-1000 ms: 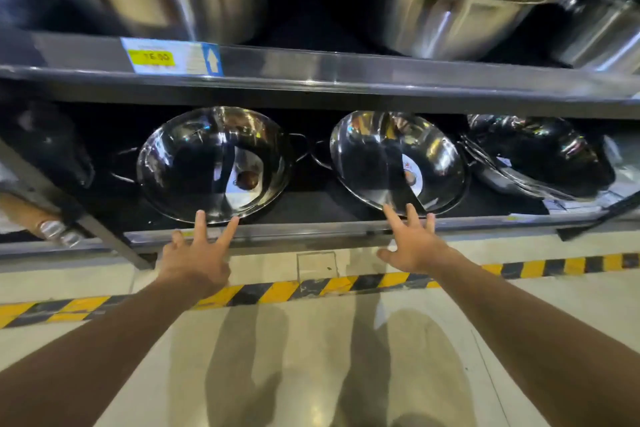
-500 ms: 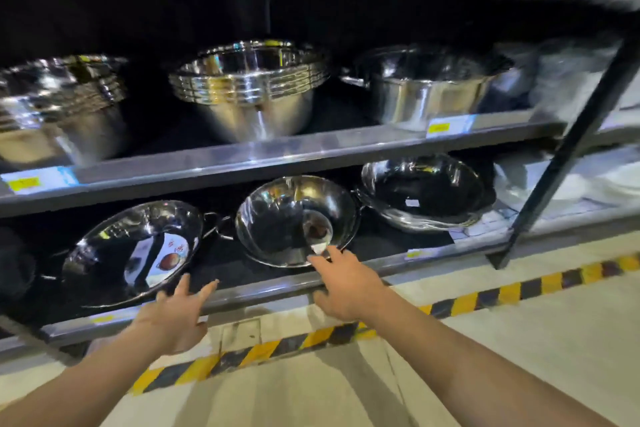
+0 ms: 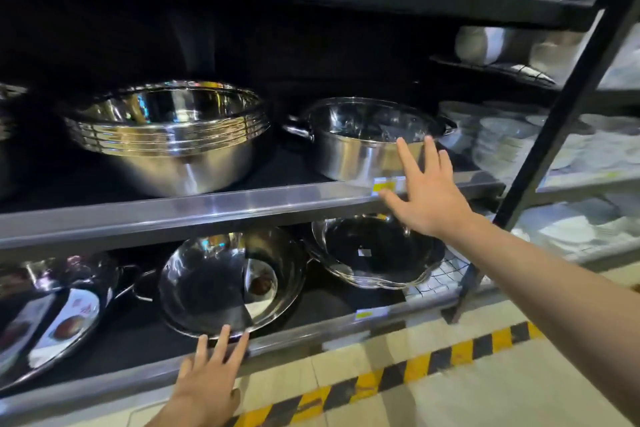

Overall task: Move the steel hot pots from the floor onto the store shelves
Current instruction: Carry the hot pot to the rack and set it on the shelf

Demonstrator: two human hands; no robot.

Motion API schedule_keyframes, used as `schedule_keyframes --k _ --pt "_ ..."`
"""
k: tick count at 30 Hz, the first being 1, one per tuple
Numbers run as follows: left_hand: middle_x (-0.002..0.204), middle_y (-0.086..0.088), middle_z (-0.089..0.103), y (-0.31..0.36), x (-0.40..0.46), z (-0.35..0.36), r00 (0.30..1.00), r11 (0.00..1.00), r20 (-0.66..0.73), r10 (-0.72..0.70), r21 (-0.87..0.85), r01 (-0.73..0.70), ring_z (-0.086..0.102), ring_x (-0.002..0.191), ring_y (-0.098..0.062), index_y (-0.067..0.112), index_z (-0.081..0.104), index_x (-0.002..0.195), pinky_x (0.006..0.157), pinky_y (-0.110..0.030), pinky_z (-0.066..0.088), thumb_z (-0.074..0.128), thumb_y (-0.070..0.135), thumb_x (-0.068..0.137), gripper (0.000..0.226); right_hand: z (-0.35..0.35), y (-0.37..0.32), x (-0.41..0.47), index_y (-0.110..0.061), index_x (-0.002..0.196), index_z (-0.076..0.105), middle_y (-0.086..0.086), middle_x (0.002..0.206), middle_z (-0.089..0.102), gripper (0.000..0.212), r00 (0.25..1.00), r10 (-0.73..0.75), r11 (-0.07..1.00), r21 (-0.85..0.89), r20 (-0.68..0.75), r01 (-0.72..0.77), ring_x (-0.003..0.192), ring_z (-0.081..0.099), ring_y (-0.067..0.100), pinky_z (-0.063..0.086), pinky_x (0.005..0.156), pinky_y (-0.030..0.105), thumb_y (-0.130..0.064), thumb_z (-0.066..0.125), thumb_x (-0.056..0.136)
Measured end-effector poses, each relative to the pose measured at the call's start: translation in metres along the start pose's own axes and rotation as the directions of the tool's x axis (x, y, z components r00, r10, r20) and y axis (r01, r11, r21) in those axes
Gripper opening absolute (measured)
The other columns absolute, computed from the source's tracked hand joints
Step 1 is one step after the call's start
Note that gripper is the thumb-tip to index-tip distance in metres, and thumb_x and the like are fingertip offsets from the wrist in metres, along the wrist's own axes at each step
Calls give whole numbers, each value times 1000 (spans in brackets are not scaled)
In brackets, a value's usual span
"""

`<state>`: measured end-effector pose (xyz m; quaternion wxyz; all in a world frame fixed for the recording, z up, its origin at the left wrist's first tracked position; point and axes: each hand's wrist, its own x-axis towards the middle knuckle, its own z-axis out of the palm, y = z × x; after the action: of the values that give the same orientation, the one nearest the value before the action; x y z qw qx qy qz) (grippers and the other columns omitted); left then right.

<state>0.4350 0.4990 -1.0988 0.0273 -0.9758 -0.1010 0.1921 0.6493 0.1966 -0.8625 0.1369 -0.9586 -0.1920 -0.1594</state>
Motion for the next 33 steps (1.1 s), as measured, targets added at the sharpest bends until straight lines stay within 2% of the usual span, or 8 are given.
schedule_keyframes --k 5,8,12,15,18,23,28,33 --pt "167 -18 -8 9 -7 -12 996 998 -67 -66 -23 65 8 152 -43 16 -9 159 118 -51 26 59 51 86 106 2 14 23 -48 156 -12 5 167 -22 92 995 4 999 53 103 -10 153 -12 39 15 119 56 -71 48 89" --pt "105 -23 74 10 -13 -18 983 994 -180 -47 92 64 75 84 -39 -7 43 118 56 -41 61 83 72 13 137 0 21 25 -50 155 -9 3 168 -19 91 997 -17 998 56 81 12 154 -12 33 23 117 56 -70 49 89" --pt "92 -25 75 26 -21 -18 921 993 -378 97 106 -61 70 61 -49 9 45 114 32 -48 50 38 29 99 25 -11 24 33 -46 157 -8 4 168 -17 92 990 10 1000 15 142 -12 154 -10 36 29 113 59 -69 50 89" --pt "131 -32 59 35 -33 -68 981 992 -148 127 25 -125 69 101 -46 21 53 139 57 -44 62 63 39 87 56 -16 25 37 -42 159 -7 8 168 -17 95 980 2 1000 13 199 -5 153 0 42 29 115 59 -66 53 89" --pt "161 8 27 47 -35 -128 917 929 -285 279 -162 -333 45 135 -14 36 33 150 99 -33 48 43 47 93 59 -22 27 40 -40 160 -2 11 168 -12 93 978 2 1000 19 207 -6 151 11 45 30 115 58 -62 55 90" --pt "107 9 56 88 -9 -264 494 778 -828 264 -119 -617 56 95 -14 29 59 107 81 -39 50 43 40 91 25 -32 31 54 -31 161 -2 21 167 2 84 974 180 975 104 136 -194 143 27 52 35 111 56 -54 47 97" --pt "168 -8 -4 94 59 -323 799 961 -591 113 -140 -240 12 149 -41 47 4 156 114 -57 23 27 64 97 66 -29 35 62 -14 161 -4 16 169 3 86 956 199 971 91 216 -223 151 9 46 12 120 52 -58 38 101" --pt "166 4 -21 91 85 -311 831 936 -528 177 -170 -307 8 151 -41 62 -5 147 113 -60 15 15 78 86 66 -27 44 65 -14 161 -5 7 170 1 91 954 185 971 104 235 -213 153 -1 40 5 121 51 -62 40 98"
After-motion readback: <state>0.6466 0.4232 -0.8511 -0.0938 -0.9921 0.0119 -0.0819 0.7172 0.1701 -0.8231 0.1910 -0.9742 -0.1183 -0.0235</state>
